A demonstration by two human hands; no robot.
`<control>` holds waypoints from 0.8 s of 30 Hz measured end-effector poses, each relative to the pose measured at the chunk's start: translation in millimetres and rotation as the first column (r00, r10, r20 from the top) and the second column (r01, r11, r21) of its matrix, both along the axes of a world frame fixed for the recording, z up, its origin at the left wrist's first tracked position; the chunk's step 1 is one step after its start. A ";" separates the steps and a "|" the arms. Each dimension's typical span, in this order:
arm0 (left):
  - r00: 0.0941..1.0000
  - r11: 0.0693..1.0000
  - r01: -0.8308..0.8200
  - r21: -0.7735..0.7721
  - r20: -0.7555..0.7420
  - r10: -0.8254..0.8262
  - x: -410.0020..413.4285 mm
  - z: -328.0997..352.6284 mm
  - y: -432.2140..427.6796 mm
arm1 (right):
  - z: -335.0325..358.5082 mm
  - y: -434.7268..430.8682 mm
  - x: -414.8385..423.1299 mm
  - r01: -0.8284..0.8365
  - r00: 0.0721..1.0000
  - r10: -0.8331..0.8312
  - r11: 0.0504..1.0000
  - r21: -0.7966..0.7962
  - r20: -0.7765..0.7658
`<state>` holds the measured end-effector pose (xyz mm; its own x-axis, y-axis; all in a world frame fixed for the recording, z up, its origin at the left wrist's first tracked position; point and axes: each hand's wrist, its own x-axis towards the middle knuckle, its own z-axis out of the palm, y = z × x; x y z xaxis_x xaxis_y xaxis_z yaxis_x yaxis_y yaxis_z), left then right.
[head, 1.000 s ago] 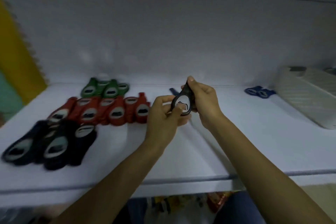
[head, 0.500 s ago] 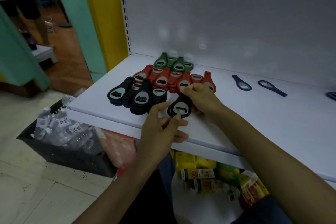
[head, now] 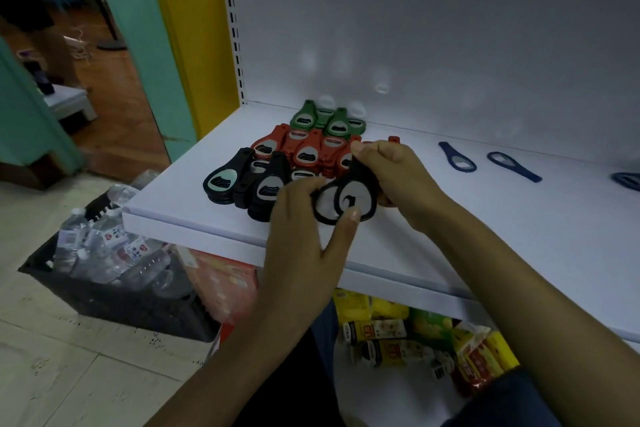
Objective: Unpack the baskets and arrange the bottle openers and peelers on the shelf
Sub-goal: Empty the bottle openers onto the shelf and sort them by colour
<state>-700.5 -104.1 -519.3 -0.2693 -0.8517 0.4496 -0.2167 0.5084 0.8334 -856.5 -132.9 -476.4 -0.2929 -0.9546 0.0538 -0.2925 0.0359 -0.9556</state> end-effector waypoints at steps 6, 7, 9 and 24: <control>0.990 0.983 0.062 0.172 -0.136 -0.039 -16.8 25.1 -22.6 | -3.1 3.0 28.0 0.381 0.909 -0.331 0.907 -0.182 0.252; 0.986 0.974 0.094 0.206 -0.158 -0.062 -15.2 27.7 -30.5 | -1.6 5.5 28.8 0.391 0.896 -0.323 0.900 -0.194 0.305; 0.972 0.939 0.173 0.297 -0.203 -0.114 -5.5 37.3 -50.8 | 3.4 11.9 25.6 0.323 0.915 -0.242 0.919 -0.225 0.324; 0.720 0.858 0.379 -0.348 0.693 -0.037 54.1 69.4 -132.5 | -20.8 7.6 18.3 -0.380 0.398 -0.467 0.700 -0.605 -0.790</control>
<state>-646.3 -236.6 -449.9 -0.7779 -0.4899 0.3935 -0.4480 0.8715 0.1995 -838.2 -125.3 -497.2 0.2912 -0.5020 0.8144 -0.9280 -0.3549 0.1130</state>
